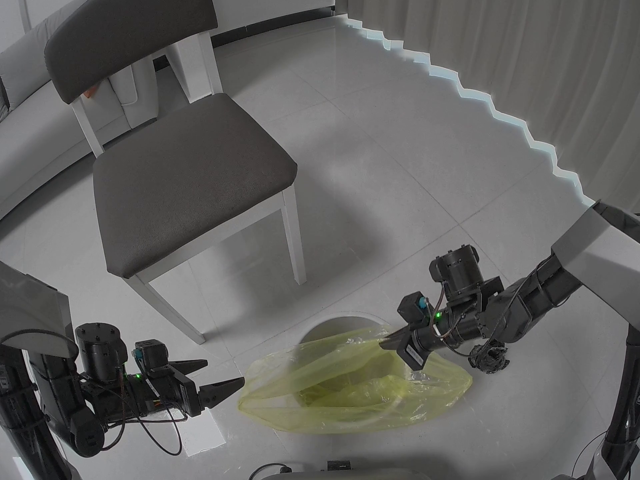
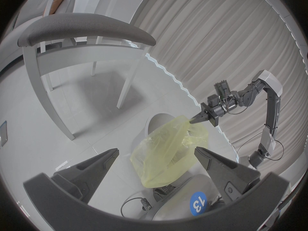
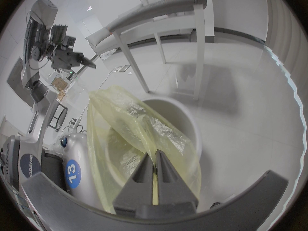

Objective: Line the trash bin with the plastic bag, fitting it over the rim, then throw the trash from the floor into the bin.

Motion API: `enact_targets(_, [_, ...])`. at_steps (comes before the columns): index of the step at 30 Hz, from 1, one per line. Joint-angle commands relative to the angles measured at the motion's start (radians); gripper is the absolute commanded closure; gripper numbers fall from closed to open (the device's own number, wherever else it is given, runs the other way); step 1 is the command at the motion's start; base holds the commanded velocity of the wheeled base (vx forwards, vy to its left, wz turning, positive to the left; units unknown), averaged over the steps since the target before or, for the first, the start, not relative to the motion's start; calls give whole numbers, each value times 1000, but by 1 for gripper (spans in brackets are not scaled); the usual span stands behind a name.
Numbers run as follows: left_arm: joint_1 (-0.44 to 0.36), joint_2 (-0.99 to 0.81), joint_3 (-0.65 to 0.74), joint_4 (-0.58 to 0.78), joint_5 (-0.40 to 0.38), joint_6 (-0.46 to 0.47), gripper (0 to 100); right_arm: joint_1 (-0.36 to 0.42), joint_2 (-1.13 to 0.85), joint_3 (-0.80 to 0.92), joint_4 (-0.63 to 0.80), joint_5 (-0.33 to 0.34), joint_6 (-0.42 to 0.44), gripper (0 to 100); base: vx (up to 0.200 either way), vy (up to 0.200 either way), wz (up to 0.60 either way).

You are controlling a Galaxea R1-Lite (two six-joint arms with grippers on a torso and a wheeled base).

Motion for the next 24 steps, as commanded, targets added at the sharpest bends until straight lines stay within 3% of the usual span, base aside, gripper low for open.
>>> enact_targets(1, [4,-8,18,-18,1,-4,0,-1,-23,-87,21,-3,5,100,0,0,0])
enact_targets(16, [4,-32,18,-18,6,-24,0,-15,130,-366,115,-3,37,100,0,0,0])
enact_targets(24, [2,-24,18,-18,6,-25,0,-18,167,-427,144,-21,49,100,0,0,0])
